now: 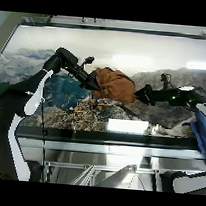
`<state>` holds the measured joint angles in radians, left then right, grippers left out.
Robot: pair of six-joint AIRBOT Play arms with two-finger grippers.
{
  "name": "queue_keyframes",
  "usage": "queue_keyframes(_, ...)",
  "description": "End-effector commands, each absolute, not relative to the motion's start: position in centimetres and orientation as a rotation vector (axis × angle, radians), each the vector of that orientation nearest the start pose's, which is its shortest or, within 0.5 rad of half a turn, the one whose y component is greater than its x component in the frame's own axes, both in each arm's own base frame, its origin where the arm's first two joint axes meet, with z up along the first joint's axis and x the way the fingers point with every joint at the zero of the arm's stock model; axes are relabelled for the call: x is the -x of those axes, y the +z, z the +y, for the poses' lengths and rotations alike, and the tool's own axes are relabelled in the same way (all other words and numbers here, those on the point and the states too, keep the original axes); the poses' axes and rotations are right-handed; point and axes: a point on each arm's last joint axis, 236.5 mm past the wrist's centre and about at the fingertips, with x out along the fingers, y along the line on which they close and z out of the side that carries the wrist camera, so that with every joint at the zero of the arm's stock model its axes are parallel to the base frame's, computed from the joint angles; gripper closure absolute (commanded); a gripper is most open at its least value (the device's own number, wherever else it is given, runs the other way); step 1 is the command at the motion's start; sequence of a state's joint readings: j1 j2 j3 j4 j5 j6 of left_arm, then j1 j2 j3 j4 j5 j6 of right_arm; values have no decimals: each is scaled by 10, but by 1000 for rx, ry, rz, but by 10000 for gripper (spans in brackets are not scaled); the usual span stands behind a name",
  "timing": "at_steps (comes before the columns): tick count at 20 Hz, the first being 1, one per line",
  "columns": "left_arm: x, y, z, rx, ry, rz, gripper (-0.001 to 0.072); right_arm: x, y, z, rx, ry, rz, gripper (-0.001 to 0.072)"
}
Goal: Fold the shirts.
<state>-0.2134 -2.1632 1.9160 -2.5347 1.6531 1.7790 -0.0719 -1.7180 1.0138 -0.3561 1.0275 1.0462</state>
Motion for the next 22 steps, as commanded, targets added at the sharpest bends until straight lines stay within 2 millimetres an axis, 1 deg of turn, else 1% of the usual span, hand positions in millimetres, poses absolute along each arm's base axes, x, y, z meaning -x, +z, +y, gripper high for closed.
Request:
queue_keyframes(1, -398, -44, -287, 537, -1041, 1740, 677, -423, -92, 182, -975, 538, 1263, 462)
queue_keyframes(2, -398, -43, -287, 545, -1041, 1744, 677, -426, -77, 191, -989, 609, 1226, 693)
queue_keyframes(3, -397, -39, -287, 562, -1040, 1754, 677, -431, -53, 200, -1034, 695, 1167, 695)
queue_keyframes(4, -396, -26, -286, 585, -1066, 1747, 678, -437, -19, 205, -1078, 799, 1072, 696)
queue_keyframes(5, -394, -3, -285, 602, -1109, 1721, 678, -442, 24, 203, -1129, 895, 953, 696)
queue_keyframes(6, -393, 23, -285, 607, -1148, 1678, 678, -445, 76, 193, -1170, 991, 808, 696)
queue_keyframes(7, -393, 57, -283, 609, -1184, 1604, 678, -440, 132, 177, -1172, 1082, 656, 696)
queue_keyframes(8, -391, 96, -281, 608, -1225, 1519, 678, -426, 186, 158, -1133, 1152, 514, 696)
queue_keyframes(9, -384, 143, -276, 596, -1267, 1415, 678, -408, 231, 141, -1073, 1189, 402, 696)
queue_keyframes(10, -373, 188, -270, 567, -1295, 1310, 679, -385, 272, 126, -980, 1208, 296, 695)
queue_keyframes(11, -357, 234, -264, 517, -1299, 1187, 679, -357, 310, 113, -875, 1201, 197, 695)
queue_keyframes(12, -340, 274, -257, 469, -1291, 1073, 679, -330, 339, 106, -773, 1177, 118, 694)
queue_keyframes(13, -321, 310, -250, 418, -1267, 955, 679, -306, 361, 104, -675, 1130, 64, 694)
queue_keyframes(14, -307, 340, -243, 379, -1226, 842, 679, -293, 371, 104, -594, 1053, 40, 694)
queue_keyframes(15, -299, 365, -234, 342, -1161, 733, 679, -292, 372, 102, -512, 933, 34, 694)
queue_keyframes(16, -296, 380, -224, 310, -1095, 654, 678, -298, 367, 97, -443, 819, 40, 694)
queue_keyframes(17, -301, 387, -212, 282, -1016, 602, 677, -306, 360, 94, -408, 741, 58, 693)
queue_keyframes(18, -307, 386, -200, 257, -949, 584, 677, -312, 355, 97, -398, 729, 73, 589)
queue_keyframes(19, -315, 379, -193, 239, -904, 594, 677, -319, 348, 104, -411, 745, 97, 368)
queue_keyframes(20, -322, 369, -191, 244, -889, 620, 678, -330, 336, 111, -434, 766, 134, 298)
queue_keyframes(21, -331, 351, -191, 265, -883, 668, 678, -348, 318, 119, -457, 773, 187, 298)
queue_keyframes(22, -344, 328, -190, 291, -869, 729, 678, -369, 294, 124, -469, 758, 248, 297)
